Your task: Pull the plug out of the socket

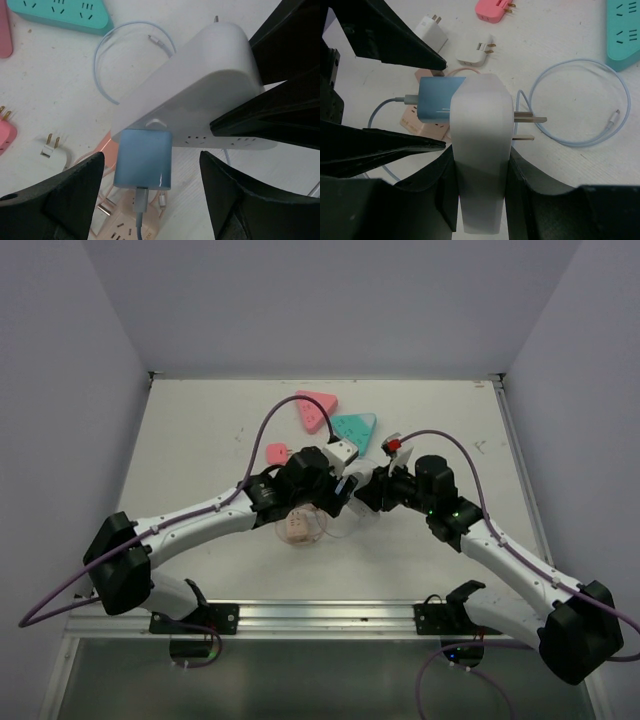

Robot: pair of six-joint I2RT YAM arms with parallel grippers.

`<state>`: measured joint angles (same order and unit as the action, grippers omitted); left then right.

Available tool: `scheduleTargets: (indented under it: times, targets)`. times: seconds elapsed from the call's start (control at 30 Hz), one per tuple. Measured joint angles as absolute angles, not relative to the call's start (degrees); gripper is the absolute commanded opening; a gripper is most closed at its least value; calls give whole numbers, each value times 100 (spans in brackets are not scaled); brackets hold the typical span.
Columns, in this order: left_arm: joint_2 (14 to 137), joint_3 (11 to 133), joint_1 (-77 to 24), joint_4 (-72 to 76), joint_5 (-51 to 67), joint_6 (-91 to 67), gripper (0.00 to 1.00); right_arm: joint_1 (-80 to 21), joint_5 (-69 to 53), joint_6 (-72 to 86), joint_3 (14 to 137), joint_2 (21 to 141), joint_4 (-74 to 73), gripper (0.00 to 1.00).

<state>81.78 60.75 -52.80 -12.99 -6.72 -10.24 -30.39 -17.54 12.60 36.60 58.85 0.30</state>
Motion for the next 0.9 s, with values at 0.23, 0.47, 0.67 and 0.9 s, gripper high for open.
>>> scheduleTargets:
  times: [0.23, 0.47, 0.67, 0.9]
  targets:
    - [8418, 6132, -5332, -1612, -838, -790, 62, -3081, -1758, 1223, 3688, 5887, -1, 0]
    - [8495, 6165, -5345, -1680, -913, -668, 5, -3118, -1739, 1127, 3739, 5892, -54, 0]
    - [8493, 6152, -5341, -1712, -967, -663, 0, -3201, -1476, 1140, 3747, 5999, -23, 0]
    - [8265, 5970, -5315, -1732, -1076, -690, 0, -3409, -1135, 1315, 3903, 6239, -43, 0]
